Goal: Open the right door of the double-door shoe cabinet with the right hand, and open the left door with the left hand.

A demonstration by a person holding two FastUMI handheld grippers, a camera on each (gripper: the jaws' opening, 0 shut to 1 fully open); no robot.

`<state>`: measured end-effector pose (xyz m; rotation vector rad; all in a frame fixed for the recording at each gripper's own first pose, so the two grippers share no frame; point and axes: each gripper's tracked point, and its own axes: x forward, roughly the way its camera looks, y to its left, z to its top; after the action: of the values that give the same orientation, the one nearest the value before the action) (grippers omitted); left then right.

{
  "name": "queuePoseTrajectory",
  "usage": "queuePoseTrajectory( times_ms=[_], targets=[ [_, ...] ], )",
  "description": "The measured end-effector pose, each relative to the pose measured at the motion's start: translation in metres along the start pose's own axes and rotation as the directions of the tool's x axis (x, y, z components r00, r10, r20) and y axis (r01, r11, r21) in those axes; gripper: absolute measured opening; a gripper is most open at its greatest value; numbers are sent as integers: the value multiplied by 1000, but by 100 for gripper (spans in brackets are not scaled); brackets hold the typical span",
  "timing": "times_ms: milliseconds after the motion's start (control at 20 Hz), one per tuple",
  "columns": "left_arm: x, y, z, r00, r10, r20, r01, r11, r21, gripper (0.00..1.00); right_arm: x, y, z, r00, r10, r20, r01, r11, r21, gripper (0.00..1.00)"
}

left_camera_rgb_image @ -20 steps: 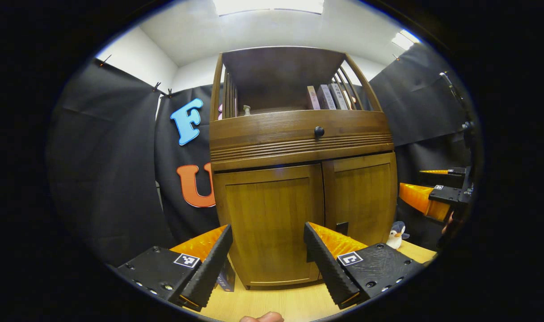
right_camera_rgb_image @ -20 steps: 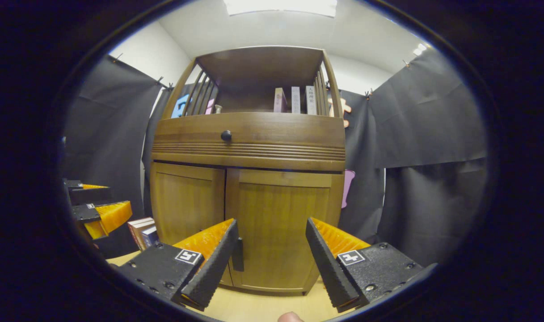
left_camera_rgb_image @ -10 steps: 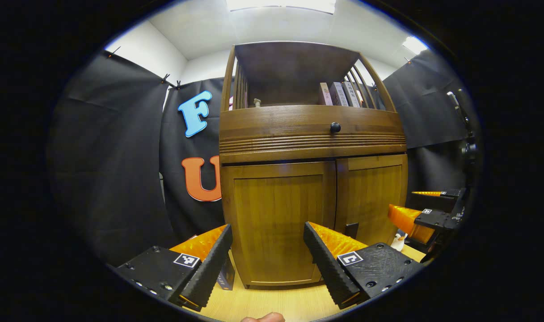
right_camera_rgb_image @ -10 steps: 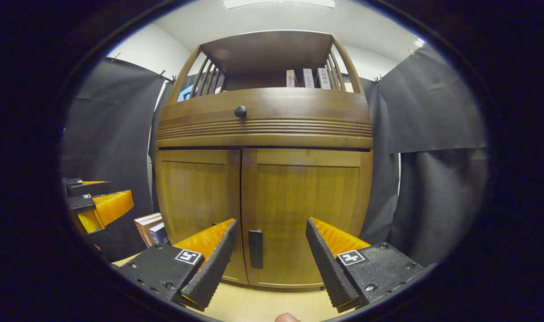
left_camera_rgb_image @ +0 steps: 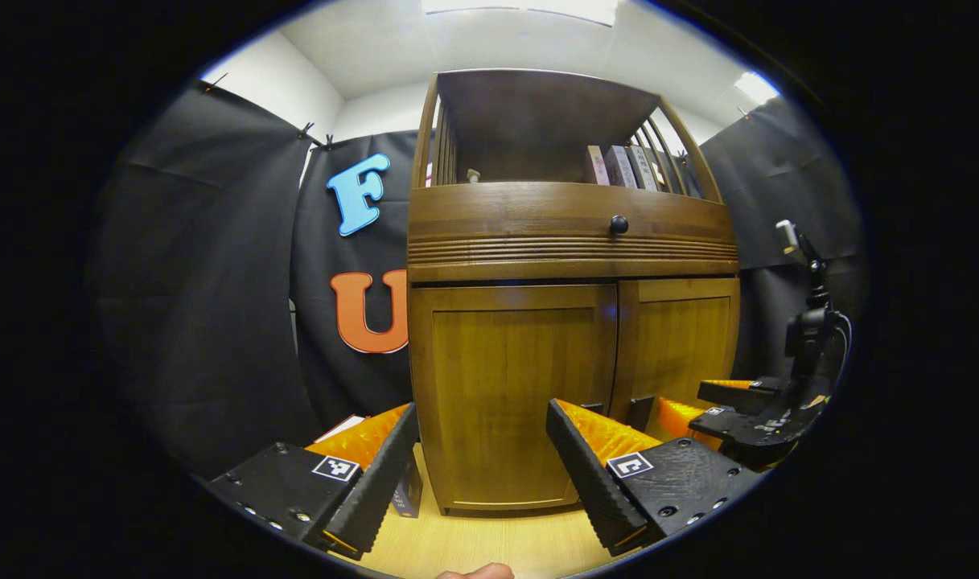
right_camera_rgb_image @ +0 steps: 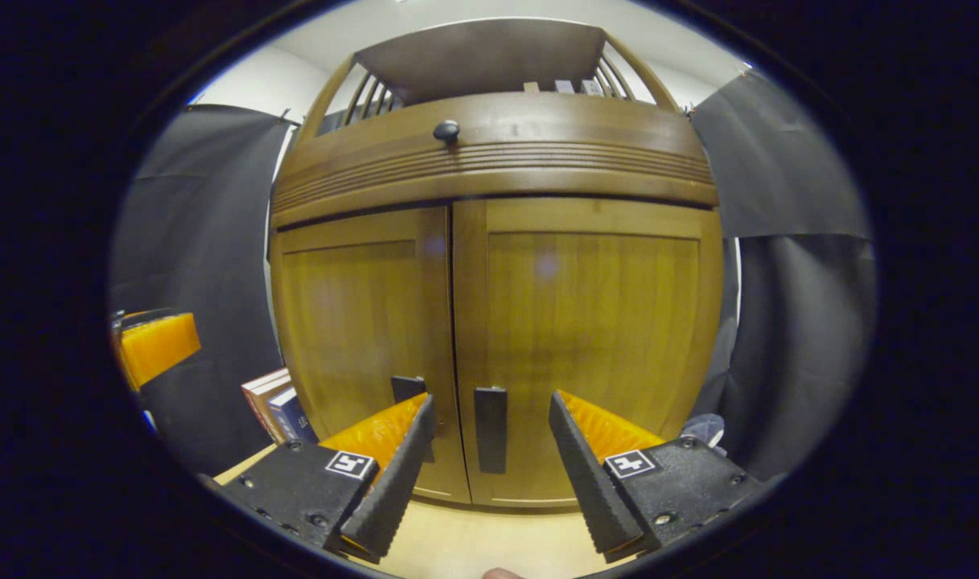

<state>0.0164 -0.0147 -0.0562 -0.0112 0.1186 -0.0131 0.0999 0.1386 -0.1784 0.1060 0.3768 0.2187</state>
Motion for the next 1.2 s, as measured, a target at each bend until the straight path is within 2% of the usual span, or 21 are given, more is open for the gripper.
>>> queuePoseTrajectory(
  times_ms=[150, 450, 800, 1200],
  targets=[
    [-1, -1, -4, 1000, -5, -16, 5, 1000, -14, 96, 23, 3, -28, 997, -6, -75, 7, 1000, 10, 83],
    [-5, 6, -11, 999, 17, -49, -18, 1000, -15, 96, 61, 1, -57, 990, -27, -140, 32, 999, 37, 70],
    [0, 13, -28, 995, 32, -99, -34, 999, -19, 96, 84, 1, -65, 989, -46, -144, 57, 996, 71, 42],
    [1, 16, -16, 997, 38, -68, -38, 999, 1, 96, 87, 0, -66, 988, -83, -130, 91, 994, 58, 31]
  ],
)
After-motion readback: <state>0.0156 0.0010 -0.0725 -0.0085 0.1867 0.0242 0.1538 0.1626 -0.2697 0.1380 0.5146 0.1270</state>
